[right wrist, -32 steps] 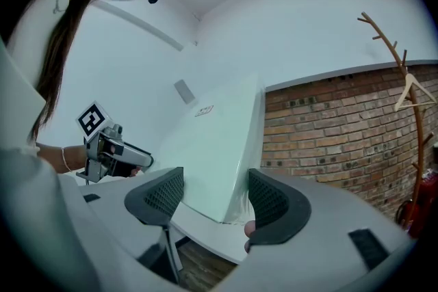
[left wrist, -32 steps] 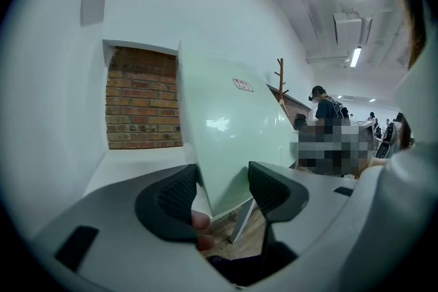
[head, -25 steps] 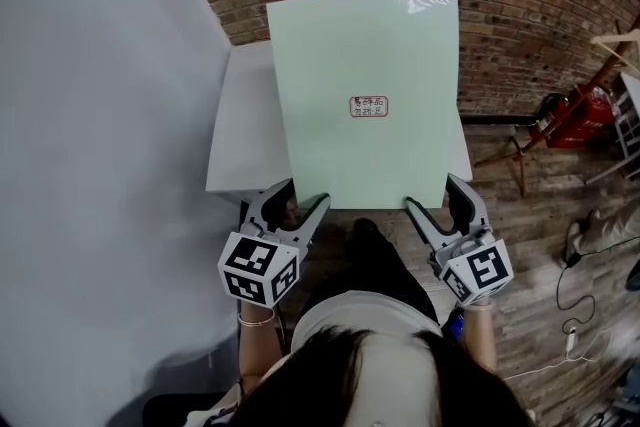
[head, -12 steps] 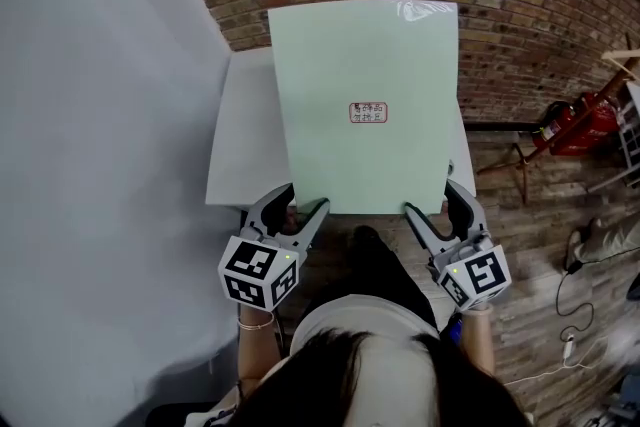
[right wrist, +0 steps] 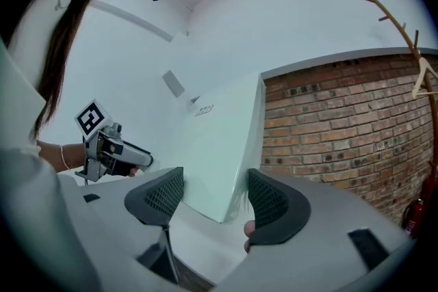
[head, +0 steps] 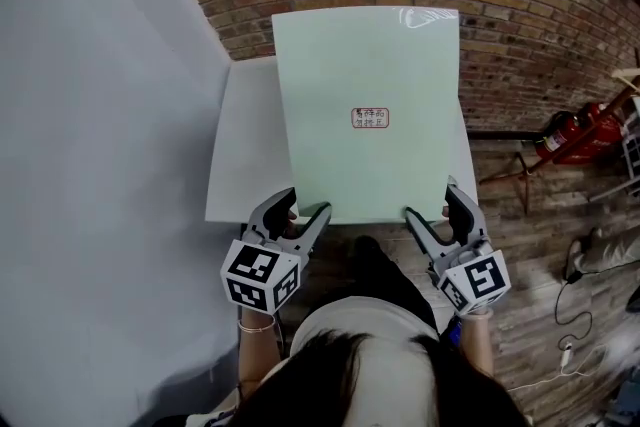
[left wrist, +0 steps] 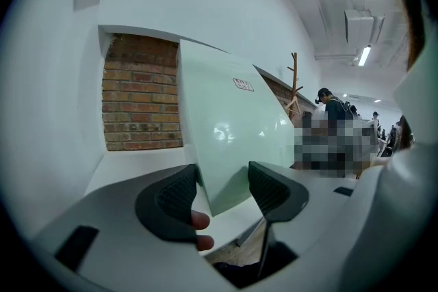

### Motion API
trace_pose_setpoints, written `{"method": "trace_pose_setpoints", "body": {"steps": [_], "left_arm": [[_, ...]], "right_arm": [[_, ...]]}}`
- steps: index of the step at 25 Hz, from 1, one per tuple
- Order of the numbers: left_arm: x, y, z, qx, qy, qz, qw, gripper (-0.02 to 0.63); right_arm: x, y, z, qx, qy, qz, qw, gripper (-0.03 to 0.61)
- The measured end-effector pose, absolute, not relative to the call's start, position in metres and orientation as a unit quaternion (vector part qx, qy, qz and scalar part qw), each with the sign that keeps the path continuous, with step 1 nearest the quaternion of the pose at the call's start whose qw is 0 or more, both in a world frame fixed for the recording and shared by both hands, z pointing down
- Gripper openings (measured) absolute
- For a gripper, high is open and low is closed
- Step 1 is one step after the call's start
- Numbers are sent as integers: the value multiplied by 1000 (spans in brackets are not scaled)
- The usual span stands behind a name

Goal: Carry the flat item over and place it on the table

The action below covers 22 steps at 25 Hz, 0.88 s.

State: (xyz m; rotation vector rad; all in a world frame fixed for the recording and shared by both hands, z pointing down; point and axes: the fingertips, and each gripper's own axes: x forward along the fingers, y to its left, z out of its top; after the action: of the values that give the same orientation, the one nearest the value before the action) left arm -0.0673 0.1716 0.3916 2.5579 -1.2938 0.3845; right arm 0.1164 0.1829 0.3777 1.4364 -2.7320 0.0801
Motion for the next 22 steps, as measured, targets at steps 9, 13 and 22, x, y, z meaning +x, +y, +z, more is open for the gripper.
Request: {"method": "trace_pose_setpoints", "body": {"steps": [9, 13, 22], "left_arm": [[-71, 137, 395, 875, -447, 134, 131, 250], [-72, 123, 394, 872, -451, 135, 135, 250], [-67, 91, 396, 868, -456, 136, 142, 250]], "right_arm": [[113, 146, 381, 461, -886, 31, 31, 313], [112, 131, 381, 457, -888, 34, 32, 313], [117, 96, 381, 451, -891, 38, 33, 313]]}}
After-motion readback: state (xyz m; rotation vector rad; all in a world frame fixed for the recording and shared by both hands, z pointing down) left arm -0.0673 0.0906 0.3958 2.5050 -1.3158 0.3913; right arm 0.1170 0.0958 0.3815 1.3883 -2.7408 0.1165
